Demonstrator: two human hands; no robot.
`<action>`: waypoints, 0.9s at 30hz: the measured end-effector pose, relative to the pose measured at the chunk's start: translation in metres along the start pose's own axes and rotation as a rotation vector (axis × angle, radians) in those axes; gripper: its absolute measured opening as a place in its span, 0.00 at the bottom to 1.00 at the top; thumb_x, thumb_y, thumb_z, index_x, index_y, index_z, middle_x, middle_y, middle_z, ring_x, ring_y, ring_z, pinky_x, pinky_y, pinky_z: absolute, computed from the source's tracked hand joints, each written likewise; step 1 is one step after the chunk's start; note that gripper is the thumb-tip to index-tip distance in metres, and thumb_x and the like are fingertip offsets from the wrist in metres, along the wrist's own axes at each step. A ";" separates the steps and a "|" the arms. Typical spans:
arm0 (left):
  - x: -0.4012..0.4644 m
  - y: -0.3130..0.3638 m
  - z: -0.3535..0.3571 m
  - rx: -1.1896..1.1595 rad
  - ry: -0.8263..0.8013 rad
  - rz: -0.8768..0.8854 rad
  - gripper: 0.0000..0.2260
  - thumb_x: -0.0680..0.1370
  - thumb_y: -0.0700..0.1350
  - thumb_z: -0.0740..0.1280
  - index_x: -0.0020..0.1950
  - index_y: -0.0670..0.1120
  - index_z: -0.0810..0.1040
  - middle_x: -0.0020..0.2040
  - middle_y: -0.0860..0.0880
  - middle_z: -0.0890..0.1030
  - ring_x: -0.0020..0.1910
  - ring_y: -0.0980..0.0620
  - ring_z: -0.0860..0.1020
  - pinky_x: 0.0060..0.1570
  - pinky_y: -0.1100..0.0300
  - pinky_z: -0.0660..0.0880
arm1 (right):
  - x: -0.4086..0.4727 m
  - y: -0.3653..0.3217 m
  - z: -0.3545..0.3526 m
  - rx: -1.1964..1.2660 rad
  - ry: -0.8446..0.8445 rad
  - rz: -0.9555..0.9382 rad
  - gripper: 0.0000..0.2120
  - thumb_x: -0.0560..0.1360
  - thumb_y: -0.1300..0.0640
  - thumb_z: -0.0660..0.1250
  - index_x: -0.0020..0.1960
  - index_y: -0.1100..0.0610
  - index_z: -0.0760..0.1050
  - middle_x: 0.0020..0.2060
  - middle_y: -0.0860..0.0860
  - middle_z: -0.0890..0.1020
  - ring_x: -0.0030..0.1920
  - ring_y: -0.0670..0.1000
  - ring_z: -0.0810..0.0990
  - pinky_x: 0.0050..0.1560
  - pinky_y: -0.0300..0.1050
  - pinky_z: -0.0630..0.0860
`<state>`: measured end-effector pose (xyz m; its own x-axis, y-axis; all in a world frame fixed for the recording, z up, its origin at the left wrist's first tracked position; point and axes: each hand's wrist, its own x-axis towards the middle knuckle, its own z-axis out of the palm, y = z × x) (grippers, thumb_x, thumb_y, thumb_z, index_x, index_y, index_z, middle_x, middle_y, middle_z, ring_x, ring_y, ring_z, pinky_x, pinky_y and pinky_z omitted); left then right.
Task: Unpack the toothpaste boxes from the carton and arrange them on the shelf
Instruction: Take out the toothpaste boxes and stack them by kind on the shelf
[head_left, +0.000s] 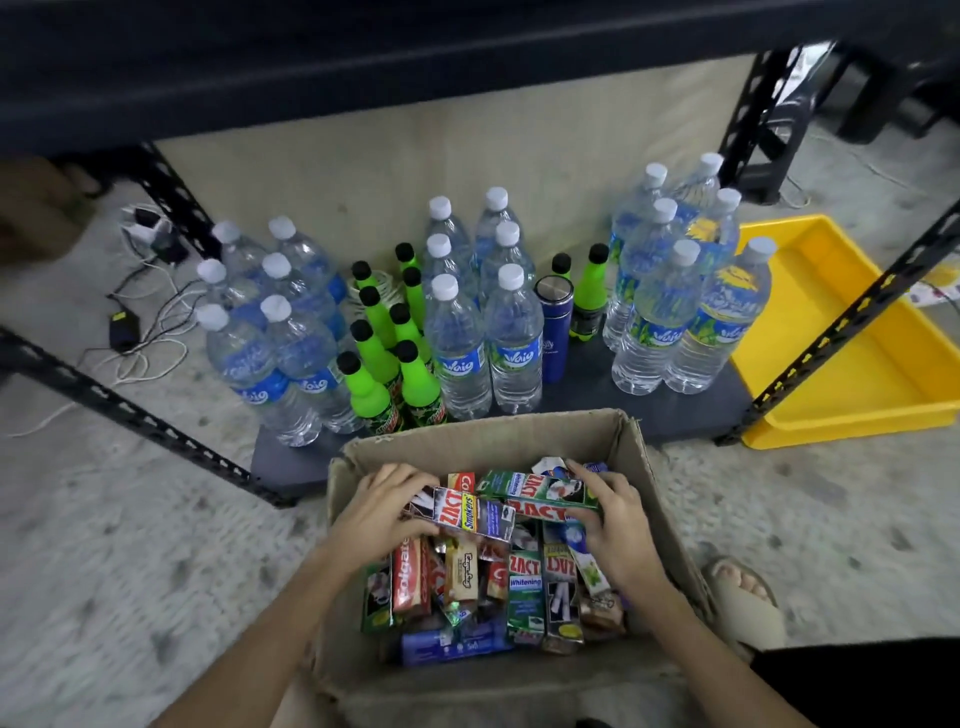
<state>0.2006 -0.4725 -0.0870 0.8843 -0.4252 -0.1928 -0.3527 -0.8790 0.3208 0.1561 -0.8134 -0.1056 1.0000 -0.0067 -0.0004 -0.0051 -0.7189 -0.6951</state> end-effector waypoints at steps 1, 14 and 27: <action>-0.009 0.001 -0.009 -0.034 0.041 -0.015 0.31 0.73 0.70 0.65 0.71 0.57 0.71 0.64 0.60 0.72 0.65 0.60 0.65 0.66 0.53 0.67 | 0.000 -0.003 -0.008 0.019 0.017 -0.038 0.28 0.76 0.61 0.72 0.74 0.48 0.71 0.56 0.52 0.75 0.57 0.54 0.74 0.63 0.48 0.71; -0.083 0.063 -0.216 -0.236 0.602 -0.002 0.30 0.70 0.70 0.68 0.71 0.64 0.70 0.62 0.61 0.76 0.63 0.58 0.70 0.60 0.57 0.69 | 0.027 -0.138 -0.225 0.076 0.278 -0.383 0.16 0.77 0.61 0.70 0.62 0.48 0.82 0.61 0.47 0.74 0.61 0.46 0.73 0.56 0.40 0.75; -0.101 0.140 -0.399 -0.136 0.940 0.134 0.23 0.70 0.63 0.71 0.64 0.58 0.78 0.56 0.65 0.78 0.60 0.56 0.72 0.60 0.54 0.71 | 0.045 -0.247 -0.359 0.359 0.404 -0.603 0.15 0.78 0.59 0.69 0.61 0.46 0.82 0.60 0.45 0.76 0.64 0.50 0.76 0.56 0.45 0.80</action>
<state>0.1844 -0.4667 0.3478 0.7436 -0.1218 0.6574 -0.4828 -0.7779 0.4021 0.2005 -0.8860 0.3238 0.7511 0.0108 0.6601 0.6048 -0.4120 -0.6815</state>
